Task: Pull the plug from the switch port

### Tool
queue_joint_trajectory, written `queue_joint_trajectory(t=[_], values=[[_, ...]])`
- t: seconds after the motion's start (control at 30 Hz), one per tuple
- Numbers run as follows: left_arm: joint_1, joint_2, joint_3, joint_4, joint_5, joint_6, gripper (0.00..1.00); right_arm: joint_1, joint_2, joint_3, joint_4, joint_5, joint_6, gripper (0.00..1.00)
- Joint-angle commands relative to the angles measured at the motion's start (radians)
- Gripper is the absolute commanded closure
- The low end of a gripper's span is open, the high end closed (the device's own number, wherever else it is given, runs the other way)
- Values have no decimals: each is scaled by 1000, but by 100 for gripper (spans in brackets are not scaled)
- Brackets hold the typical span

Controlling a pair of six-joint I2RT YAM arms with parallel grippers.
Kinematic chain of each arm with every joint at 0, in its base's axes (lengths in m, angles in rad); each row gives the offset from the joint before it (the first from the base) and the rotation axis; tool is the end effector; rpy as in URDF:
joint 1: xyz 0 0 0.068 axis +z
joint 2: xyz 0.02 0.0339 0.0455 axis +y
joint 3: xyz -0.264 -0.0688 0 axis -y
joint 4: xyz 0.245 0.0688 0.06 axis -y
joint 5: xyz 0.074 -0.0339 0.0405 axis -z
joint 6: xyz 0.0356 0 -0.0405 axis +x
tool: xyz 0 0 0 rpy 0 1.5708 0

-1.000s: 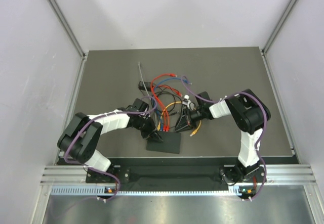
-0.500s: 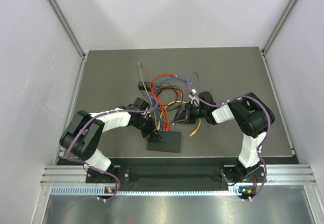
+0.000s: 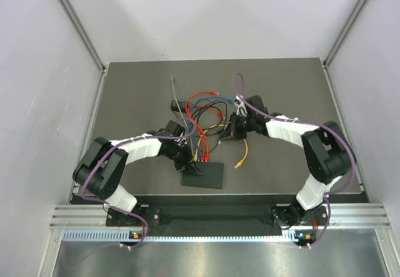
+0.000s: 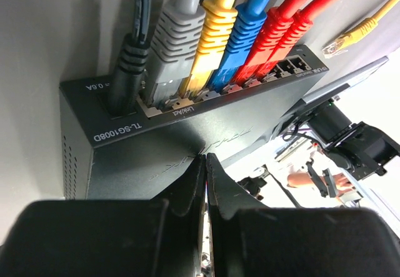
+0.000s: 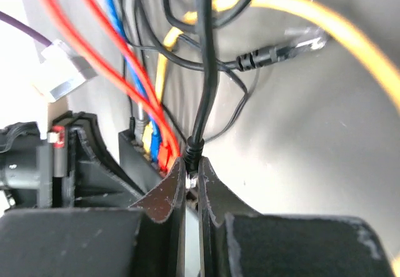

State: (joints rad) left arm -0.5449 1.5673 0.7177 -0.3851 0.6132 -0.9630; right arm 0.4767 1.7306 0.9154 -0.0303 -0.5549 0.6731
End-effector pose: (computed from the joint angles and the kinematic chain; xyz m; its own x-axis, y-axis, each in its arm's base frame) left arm 0.2117 -0.1522 0.1358 -0.9423 -0.2139 0.2577 -0.3280 0.7449 -0.5810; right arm 0.2960 0.1740 0.1589 -0.9566 0.1024 -0.2729 -0.1332 0.6791 0.7218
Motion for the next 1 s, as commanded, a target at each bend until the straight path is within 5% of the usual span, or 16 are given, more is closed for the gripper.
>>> queue_joint_trajectory(t=[0.0,0.27,0.6,0.77,0.97], values=[[-3,14,2,-75,-142,59,91,-24,-132,117,-389,148,-167,100],[-4,10,68,-127,-176,84,91,-108,-334,203,-770,265,-214,100],[-4,-12,164,-189,-182,159,90,-225,-440,463,-715,98,-110,100],[-6,34,244,-256,-162,260,87,-286,-387,666,-824,287,-43,100],[-18,2,244,-267,-181,314,83,-384,-483,735,-657,380,8,100]])
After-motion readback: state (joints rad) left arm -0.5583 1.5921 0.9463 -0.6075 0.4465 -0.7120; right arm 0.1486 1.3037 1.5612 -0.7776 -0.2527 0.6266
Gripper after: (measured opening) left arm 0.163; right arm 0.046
